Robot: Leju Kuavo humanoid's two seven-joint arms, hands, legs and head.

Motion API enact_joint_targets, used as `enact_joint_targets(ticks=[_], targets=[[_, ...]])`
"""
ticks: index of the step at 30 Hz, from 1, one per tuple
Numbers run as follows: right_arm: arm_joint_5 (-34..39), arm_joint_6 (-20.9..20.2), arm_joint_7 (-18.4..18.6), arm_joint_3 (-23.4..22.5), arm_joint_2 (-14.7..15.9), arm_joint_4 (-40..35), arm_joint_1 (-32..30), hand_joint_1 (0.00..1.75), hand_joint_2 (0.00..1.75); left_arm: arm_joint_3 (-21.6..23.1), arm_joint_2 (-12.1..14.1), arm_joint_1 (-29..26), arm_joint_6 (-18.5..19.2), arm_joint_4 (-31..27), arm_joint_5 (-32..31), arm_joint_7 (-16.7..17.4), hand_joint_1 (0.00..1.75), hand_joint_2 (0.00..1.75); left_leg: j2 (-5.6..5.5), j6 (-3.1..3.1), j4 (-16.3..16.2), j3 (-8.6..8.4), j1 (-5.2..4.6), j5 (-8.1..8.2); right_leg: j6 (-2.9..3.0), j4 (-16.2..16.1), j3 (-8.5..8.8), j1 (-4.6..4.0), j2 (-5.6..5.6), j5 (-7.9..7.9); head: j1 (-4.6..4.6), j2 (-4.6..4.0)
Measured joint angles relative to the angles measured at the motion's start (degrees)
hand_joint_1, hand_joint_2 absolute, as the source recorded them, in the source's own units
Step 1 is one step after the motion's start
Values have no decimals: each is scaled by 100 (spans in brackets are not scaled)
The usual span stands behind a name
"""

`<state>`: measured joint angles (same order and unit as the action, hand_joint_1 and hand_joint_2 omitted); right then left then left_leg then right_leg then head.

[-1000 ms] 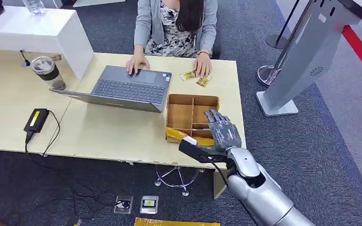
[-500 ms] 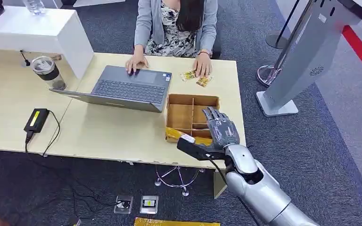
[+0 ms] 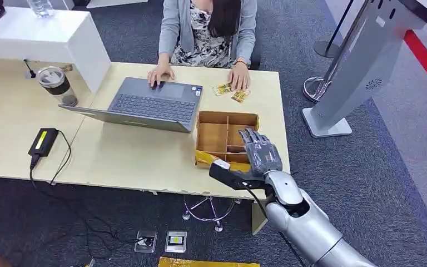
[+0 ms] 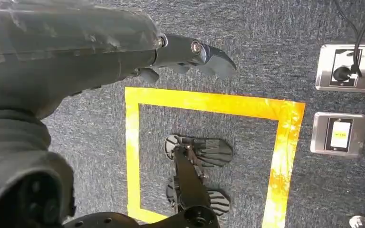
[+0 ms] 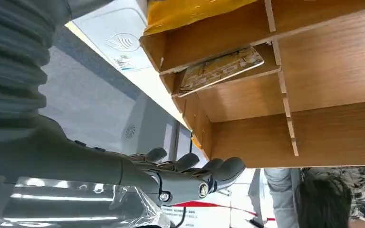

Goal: Pass the card to the sensor for recognition and then transmit it.

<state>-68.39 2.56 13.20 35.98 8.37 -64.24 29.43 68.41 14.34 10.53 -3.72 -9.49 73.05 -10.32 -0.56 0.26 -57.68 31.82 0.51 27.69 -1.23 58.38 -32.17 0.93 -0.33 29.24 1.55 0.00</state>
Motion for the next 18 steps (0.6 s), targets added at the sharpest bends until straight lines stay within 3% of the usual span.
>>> enact_joint_targets(ticks=[18], targets=[[-227, -138, 9, -4, -96, 92, -1, 0, 175, -42, -2, -1, 4, 0, -9, 0, 0, 0, 0, 0, 0, 0, 0, 0, 0, 0, 0, 0, 2, 0, 0, 0]])
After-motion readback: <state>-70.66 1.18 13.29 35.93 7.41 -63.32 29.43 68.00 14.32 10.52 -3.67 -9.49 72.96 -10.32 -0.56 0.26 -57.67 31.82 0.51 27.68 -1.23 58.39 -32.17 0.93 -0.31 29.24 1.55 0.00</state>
